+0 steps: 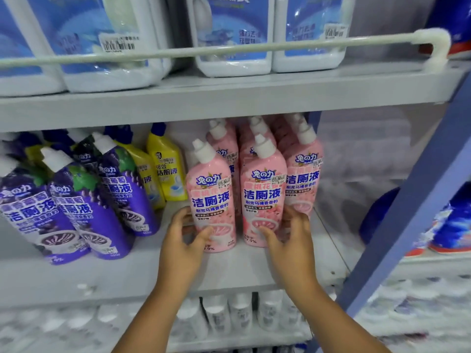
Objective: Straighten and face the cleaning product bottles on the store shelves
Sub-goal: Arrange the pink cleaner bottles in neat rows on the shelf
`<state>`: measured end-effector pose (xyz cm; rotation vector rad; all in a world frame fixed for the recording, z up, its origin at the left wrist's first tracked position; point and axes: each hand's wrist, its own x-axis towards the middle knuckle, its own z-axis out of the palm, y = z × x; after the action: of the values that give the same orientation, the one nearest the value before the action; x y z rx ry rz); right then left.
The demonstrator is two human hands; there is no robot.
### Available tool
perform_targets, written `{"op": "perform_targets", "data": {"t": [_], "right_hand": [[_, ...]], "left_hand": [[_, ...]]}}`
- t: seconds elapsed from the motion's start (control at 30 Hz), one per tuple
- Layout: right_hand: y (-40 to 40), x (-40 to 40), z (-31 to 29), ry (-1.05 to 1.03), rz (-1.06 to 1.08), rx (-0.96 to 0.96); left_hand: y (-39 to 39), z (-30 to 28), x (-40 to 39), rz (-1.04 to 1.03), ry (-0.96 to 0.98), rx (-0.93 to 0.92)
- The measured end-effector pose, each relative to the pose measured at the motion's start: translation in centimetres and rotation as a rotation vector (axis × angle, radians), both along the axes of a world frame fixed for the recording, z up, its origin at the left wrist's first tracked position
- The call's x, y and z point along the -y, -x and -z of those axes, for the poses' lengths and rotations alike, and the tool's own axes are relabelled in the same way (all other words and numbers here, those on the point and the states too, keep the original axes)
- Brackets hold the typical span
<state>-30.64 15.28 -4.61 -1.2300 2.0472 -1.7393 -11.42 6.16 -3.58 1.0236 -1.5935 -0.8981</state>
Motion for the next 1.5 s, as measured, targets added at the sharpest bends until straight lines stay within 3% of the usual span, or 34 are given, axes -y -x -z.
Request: {"op": "perform_targets", "data": {"t": [0.6, 0.83, 0.9, 1.0, 1.1, 1.2, 1.3, 1.37, 1.5], "right_hand": [[-1.1, 3.0, 0.2, -0.153, 0.233, -0.179], [-1.1, 2.8, 0.2, -0.177, 0.234, -0.226], [-0.6, 2.2, -0.9, -0.080, 0.222, -0.135], [1.4, 2.0, -4.6, 0.279, 0.272, 0.100], [5.2, 3.4, -9.8, 0.492, 0.330, 0.358], [10.2, 5.5, -14.3, 0.390, 0.263, 0.591], [13.7, 8.1, -15.9, 0.131, 0.100, 0.780], [14.5, 9.4, -16.3, 0.027, 0.035, 0.798], [15.0, 10.5, -16.5, 0.005, -0.020, 0.703]], "left_hand": [[2.2, 1.8, 5.0, 0.158, 0.003, -0.070], [2.2, 2.0, 5.2, 0.147, -0.016, -0.064], [2.1, 1.5, 5.2, 0.111, -0.031, -0.093], [1.9, -0.4, 7.1, 0.025, -0.142, -0.237], [2.1, -3.9, 9.6, 0.204, -0.399, -0.466], [3.4, -7.7, 11.6, 0.395, -0.407, -0.440], [5.5, -10.4, 13.1, 0.440, -0.592, -0.542], [6.6, -10.9, 14.3, 0.434, -0.694, -0.644], [7.4, -11.1, 14.3, 0.437, -0.754, -0.694]]}}
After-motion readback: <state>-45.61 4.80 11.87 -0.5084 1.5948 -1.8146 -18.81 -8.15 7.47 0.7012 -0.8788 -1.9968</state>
